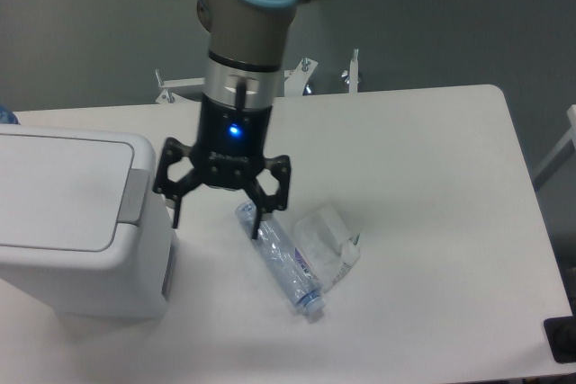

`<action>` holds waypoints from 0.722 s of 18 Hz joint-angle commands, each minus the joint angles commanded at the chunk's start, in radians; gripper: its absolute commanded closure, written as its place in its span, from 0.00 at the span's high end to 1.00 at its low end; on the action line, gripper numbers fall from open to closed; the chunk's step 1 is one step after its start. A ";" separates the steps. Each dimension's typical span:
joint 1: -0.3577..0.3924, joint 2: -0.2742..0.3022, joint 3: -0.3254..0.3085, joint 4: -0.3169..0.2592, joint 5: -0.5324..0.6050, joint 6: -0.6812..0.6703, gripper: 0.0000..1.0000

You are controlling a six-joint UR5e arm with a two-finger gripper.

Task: Open the trash can
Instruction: 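Move the open gripper over the bottle toward the trash can lid, then lower the gripper fingers onto the lid edge of the trash can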

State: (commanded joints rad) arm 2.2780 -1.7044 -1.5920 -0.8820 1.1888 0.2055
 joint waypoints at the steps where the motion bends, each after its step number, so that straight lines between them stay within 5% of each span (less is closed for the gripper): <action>1: -0.002 0.008 -0.009 0.000 0.000 0.002 1.00; 13: -0.028 -0.004 -0.032 0.009 0.005 -0.002 1.00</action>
State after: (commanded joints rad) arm 2.2504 -1.7089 -1.6244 -0.8729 1.1934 0.2040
